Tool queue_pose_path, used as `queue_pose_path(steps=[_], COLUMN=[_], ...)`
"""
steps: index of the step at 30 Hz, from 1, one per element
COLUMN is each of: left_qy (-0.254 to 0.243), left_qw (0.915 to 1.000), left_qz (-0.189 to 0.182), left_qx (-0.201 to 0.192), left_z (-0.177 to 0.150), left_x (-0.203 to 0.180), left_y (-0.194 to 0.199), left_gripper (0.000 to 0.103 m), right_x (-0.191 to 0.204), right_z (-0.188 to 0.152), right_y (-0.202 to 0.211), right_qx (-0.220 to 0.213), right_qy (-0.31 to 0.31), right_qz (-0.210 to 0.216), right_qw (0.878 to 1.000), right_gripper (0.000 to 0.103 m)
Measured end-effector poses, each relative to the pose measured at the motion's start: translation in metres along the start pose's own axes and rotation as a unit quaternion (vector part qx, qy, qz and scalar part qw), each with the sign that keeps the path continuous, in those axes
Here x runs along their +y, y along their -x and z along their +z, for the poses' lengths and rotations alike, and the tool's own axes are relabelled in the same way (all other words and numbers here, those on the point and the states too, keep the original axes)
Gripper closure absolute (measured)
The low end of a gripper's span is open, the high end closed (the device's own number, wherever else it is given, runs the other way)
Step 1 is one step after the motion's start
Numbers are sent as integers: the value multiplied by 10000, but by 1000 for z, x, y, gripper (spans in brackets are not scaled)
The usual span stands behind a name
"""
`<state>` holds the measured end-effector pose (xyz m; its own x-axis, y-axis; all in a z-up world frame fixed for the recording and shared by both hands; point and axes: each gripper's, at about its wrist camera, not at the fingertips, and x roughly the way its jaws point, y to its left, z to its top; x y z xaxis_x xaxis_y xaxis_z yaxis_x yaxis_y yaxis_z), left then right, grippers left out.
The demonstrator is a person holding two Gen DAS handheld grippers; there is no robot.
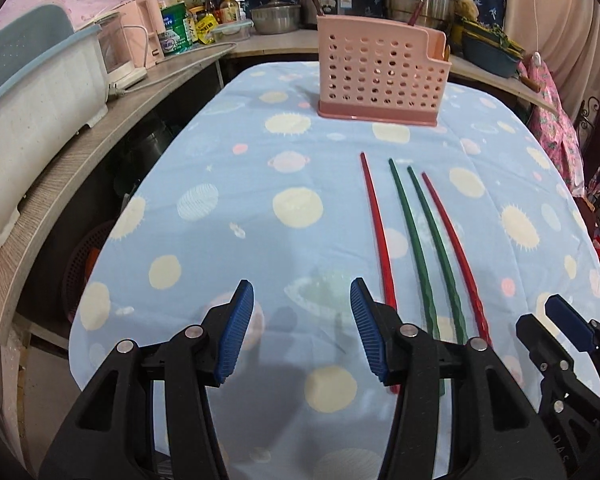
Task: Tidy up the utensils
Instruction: 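Move both tools back toward the remaining chopsticks, then grasp a red chopstick with the left tool while the right tool grasps another red one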
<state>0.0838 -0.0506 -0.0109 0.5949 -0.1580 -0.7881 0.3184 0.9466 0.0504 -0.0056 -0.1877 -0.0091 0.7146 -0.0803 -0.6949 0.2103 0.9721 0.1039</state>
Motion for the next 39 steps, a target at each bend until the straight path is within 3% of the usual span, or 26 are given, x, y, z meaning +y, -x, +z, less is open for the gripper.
queue_pose_path(steps=[13, 16, 26, 39], left_qy=[-236, -263, -314, -223], left_qw=[9994, 9992, 9986, 9972], left_qz=[-142, -167, -236, -511], left_qx=[224, 238, 349, 507], left_z=[-25, -28, -34, -37], left_x=[-17, -20, -25, -27], left_y=[-9, -10, -17, -24], left_gripper=[53, 47, 43, 43], right_x=[1, 1, 1, -3], right_z=[-32, -35, -39, -41], right_y=[-16, -19, -23, -21], right_qx=[385, 429, 496, 507], right_qy=[-81, -97, -71, -163], right_qz=[85, 96, -37, 4], right_qw=[9992, 9990, 9987, 9986], right_gripper=[68, 74, 95, 96])
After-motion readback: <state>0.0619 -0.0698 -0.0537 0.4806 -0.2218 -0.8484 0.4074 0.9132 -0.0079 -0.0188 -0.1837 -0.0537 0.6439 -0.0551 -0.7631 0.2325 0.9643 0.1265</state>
